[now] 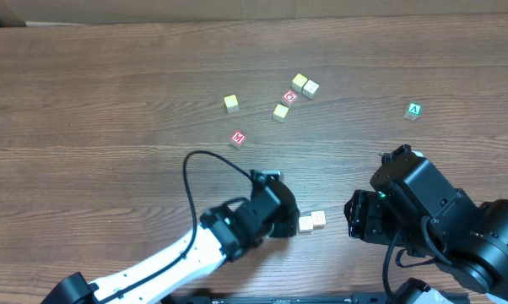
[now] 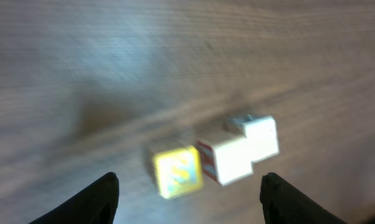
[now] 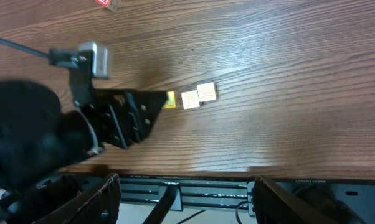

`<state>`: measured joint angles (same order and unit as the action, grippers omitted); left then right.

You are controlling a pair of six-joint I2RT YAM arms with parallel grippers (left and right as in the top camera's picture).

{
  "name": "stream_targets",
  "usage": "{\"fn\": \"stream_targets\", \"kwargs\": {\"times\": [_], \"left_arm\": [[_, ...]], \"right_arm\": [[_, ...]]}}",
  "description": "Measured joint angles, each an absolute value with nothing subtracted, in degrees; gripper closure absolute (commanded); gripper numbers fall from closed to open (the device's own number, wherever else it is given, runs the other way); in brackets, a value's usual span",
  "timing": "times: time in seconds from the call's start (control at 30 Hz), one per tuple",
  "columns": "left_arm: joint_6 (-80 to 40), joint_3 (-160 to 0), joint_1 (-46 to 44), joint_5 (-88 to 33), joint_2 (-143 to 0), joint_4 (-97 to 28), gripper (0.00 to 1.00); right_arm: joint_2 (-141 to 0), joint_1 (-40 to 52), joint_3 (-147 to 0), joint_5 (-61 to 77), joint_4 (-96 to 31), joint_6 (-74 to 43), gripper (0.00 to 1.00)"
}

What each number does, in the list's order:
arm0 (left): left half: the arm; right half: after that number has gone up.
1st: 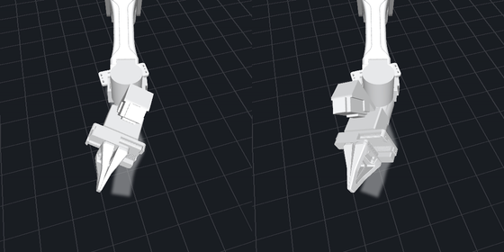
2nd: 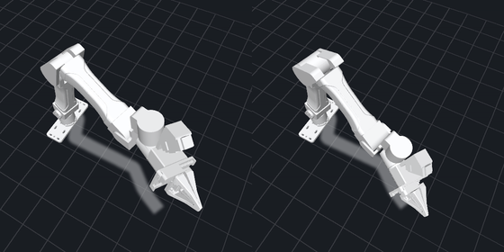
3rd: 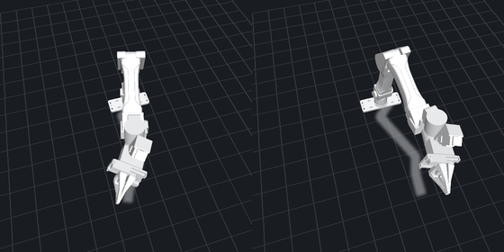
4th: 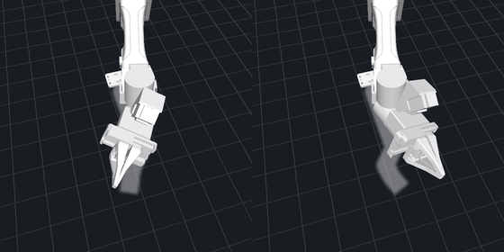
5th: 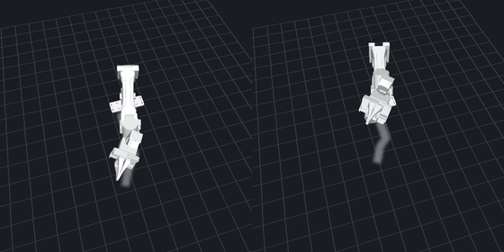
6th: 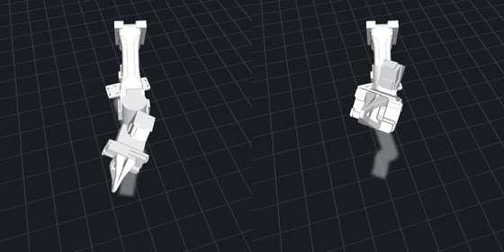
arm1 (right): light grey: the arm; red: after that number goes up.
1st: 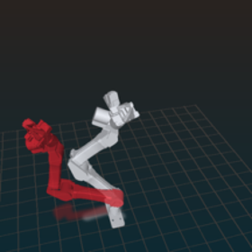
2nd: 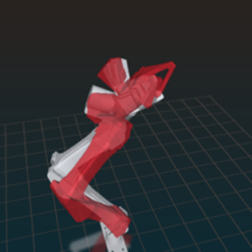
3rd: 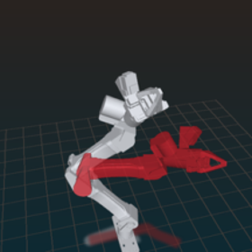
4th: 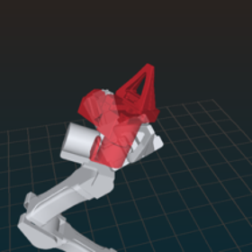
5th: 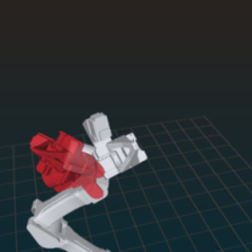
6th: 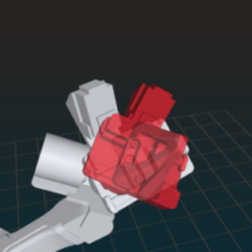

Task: Flip 4 blocks
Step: 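Move the left gripper up to the red M block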

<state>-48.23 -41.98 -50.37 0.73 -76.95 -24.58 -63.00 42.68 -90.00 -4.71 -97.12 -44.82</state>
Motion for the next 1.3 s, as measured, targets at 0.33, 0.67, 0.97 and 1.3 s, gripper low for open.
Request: {"fn": "stream_targets", "kwargs": {"times": [0.33,0.67,0.97,1.3], "left_arm": [[-27.73,-57.95,-30.26,0.62,-84.97,-37.8,0.36],[-1.15,-69.56,-25.08,0.71,-98.56,-38.15,0.31],[10.15,-69.78,-24.97,2.13,-108.49,-36.64,0.35],[12.47,-69.82,-24.38,4.16,-108.77,-31.44,0.45]], "right_arm": [[-63.0,42.68,-90.0,-4.71,-96.55,-44.82,0.31],[-63.0,42.68,-90.0,-4.62,-97.1,-44.8,0.31],[-63.0,42.68,-90.0,-3.64,-97.1,-44.82,0.31],[-63.0,42.68,-90.0,-3.16,-97.14,-44.97,0.31]]}}
